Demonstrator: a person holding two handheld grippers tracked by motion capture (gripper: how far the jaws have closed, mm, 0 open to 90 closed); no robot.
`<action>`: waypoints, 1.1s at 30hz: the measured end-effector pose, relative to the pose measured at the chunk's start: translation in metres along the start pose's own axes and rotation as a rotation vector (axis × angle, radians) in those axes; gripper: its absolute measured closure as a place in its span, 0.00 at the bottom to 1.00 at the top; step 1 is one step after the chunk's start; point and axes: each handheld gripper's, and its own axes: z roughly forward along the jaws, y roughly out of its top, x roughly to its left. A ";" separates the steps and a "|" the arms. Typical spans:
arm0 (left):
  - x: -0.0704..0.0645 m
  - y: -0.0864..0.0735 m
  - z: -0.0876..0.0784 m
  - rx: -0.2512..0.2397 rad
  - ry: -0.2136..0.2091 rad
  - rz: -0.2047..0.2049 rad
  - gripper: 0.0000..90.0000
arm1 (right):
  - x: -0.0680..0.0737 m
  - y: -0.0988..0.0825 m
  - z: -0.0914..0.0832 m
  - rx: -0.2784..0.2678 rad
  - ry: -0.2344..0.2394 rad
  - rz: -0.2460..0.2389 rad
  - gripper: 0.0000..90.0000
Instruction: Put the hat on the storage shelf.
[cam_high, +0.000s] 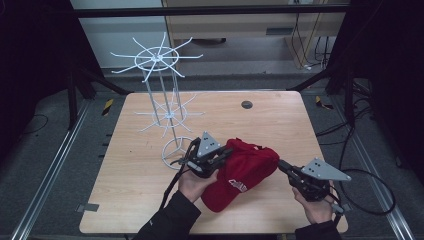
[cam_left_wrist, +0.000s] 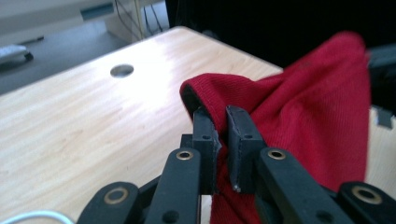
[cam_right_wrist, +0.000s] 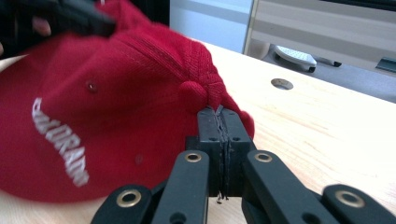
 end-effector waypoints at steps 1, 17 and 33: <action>0.000 -0.004 0.004 0.015 -0.002 -0.005 0.92 | -0.001 0.001 0.000 -0.004 -0.001 0.004 0.99; -0.001 -0.076 0.050 0.212 -0.025 -0.076 0.92 | -0.006 0.006 0.058 0.114 -0.058 0.020 1.00; 0.007 -0.059 0.016 0.136 0.010 -0.038 0.56 | -0.002 -0.026 0.027 0.184 -0.079 0.119 0.53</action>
